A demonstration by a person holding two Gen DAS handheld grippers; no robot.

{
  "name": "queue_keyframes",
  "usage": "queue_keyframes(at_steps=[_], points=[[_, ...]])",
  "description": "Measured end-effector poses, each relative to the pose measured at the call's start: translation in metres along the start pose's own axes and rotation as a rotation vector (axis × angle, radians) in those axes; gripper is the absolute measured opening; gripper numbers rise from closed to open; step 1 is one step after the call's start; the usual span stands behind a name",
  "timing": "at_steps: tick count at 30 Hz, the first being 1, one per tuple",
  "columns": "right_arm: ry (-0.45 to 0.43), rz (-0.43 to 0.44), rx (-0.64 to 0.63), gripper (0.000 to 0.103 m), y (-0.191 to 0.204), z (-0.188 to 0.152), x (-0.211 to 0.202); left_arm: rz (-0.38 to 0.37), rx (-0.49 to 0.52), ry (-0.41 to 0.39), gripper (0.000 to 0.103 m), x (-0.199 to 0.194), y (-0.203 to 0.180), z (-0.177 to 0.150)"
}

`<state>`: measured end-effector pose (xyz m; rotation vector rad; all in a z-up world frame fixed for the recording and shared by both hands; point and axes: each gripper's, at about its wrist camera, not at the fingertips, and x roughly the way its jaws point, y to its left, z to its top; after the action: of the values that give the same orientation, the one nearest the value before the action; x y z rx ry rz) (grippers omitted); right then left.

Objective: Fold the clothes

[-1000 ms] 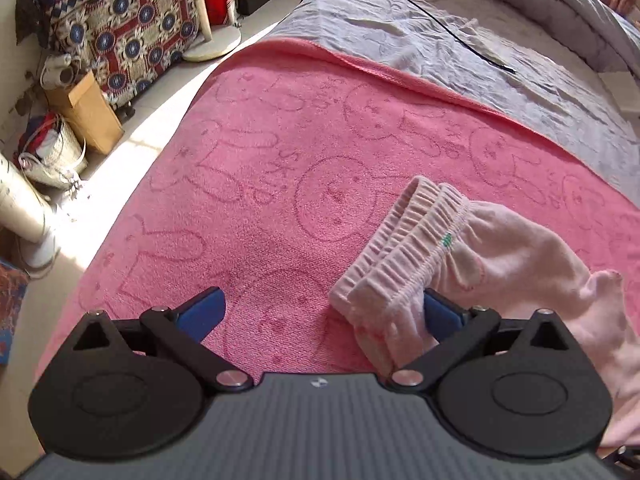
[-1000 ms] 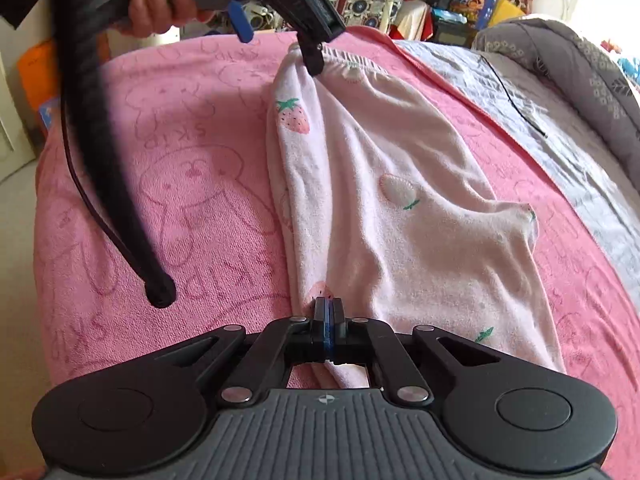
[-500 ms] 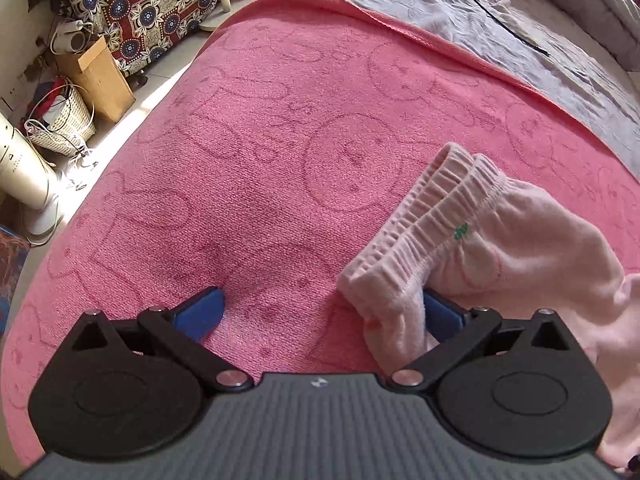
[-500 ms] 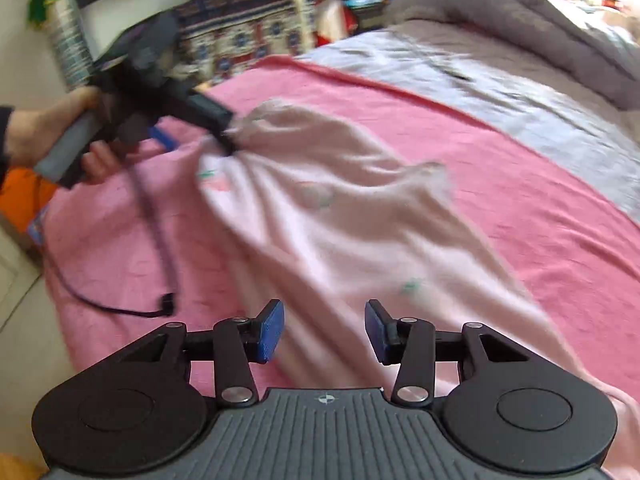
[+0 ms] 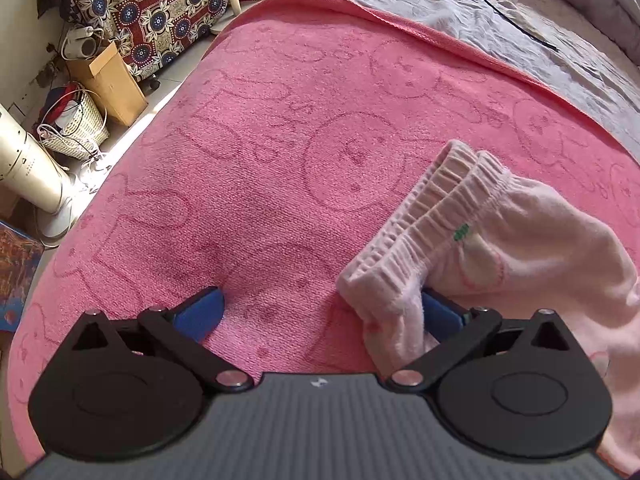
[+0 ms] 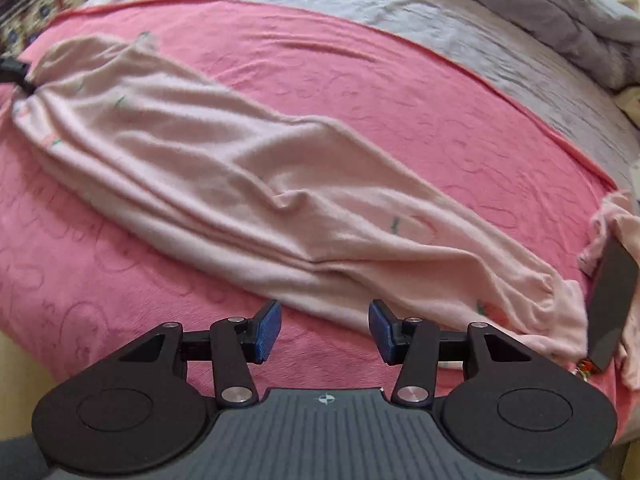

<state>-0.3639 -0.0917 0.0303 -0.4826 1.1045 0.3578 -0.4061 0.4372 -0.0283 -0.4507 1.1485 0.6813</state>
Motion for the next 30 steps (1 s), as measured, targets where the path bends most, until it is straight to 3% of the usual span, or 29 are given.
queue_keyframes(at_steps=[2,4,9,11,12,17,21,26,30], points=[[-0.010,-0.103,-0.065,0.049,-0.004,0.000,0.012,0.005,0.000,-0.008,0.103,-0.001,0.000,-0.002],[0.004,-0.159,-0.222,0.046,0.000,-0.006,0.025,0.008,-0.001,-0.008,0.103,-0.001,-0.001,-0.002],[-0.035,-0.167,-0.599,0.043,0.008,-0.030,0.046,0.010,-0.002,-0.008,0.103,-0.001,0.000,-0.002],[-0.050,-0.125,-0.690,0.030,0.008,-0.031,0.052,0.011,-0.001,-0.013,0.103,-0.001,-0.001,-0.003],[-0.043,-0.103,-0.714,0.007,0.008,-0.030,0.055,0.011,0.001,-0.014,0.103,-0.001,-0.001,-0.003],[-0.092,-0.123,-0.714,0.004,-0.004,-0.033,0.037,0.004,0.000,-0.004,0.103,0.000,0.000,-0.001],[-0.071,-0.118,-0.739,0.003,-0.006,-0.048,0.020,0.000,0.003,0.002,0.103,0.000,0.001,-0.001],[0.093,-0.119,-0.702,0.003,-0.016,-0.071,0.048,-0.002,0.009,0.000,0.103,0.000,0.001,-0.001],[0.077,-0.087,-0.633,0.005,-0.024,-0.066,0.043,-0.003,0.010,0.005,0.103,0.000,0.001,0.000]])
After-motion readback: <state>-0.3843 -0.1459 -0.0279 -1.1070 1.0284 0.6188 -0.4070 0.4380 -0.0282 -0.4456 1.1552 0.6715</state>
